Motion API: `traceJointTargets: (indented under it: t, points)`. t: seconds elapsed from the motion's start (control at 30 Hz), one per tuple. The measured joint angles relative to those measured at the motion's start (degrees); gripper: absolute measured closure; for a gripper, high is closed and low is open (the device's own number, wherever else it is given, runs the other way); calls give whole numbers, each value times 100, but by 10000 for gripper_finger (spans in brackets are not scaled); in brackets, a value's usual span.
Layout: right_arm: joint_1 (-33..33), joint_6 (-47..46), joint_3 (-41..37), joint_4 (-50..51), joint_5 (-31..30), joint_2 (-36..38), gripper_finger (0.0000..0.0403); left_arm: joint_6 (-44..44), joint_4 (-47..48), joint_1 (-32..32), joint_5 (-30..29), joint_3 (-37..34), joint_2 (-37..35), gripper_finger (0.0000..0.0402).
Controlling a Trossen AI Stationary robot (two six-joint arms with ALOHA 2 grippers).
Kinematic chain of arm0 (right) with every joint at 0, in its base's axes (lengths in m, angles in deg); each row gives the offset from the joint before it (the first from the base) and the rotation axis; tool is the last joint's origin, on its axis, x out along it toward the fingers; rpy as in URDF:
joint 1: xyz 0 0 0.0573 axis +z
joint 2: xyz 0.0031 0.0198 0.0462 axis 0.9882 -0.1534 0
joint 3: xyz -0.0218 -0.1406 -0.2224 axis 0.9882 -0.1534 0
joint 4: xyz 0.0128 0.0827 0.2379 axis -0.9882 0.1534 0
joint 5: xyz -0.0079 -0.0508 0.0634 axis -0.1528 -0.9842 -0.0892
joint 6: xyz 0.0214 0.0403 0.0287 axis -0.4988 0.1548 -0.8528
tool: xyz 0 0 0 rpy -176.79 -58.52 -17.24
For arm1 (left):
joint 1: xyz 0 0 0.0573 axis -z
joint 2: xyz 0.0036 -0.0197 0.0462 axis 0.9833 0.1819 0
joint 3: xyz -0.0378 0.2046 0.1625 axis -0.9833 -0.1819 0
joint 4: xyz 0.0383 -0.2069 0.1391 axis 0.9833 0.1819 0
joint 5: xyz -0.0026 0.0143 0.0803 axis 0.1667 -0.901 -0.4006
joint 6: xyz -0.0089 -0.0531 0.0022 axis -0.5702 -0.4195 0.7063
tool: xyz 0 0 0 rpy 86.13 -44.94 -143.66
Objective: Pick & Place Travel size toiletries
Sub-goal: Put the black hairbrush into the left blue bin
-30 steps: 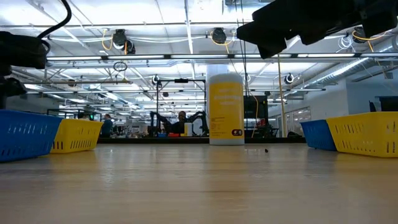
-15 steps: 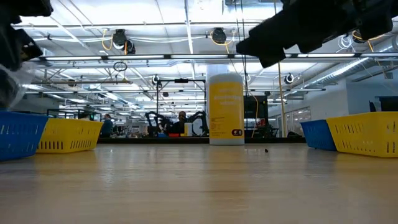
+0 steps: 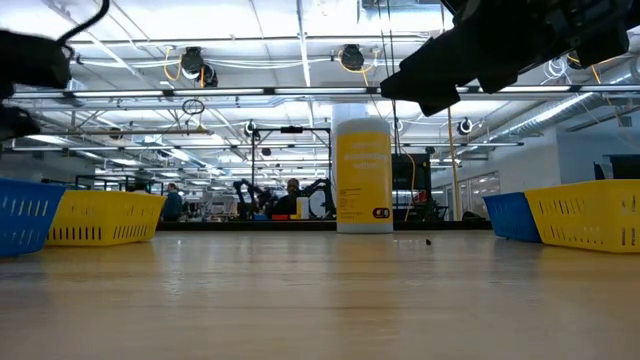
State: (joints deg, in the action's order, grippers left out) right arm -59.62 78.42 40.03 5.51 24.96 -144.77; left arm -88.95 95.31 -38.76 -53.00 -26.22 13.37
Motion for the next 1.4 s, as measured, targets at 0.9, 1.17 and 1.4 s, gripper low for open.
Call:
traceJointTargets:
  t: [0.9, 1.17, 1.4]
  points:
    - [-19, 2, 0, 0, 2, 0, 238, 153, 453, -432, 867, 273, -101, 201]
    - [-19, 2, 0, -2, 2, 2, 238, 554, 303, -467, 200, 462, -97, 263]
    - [-19, -26, 0, 0, 5, 1, 238, 454, -414, -162, 342, 45, 109, 373]
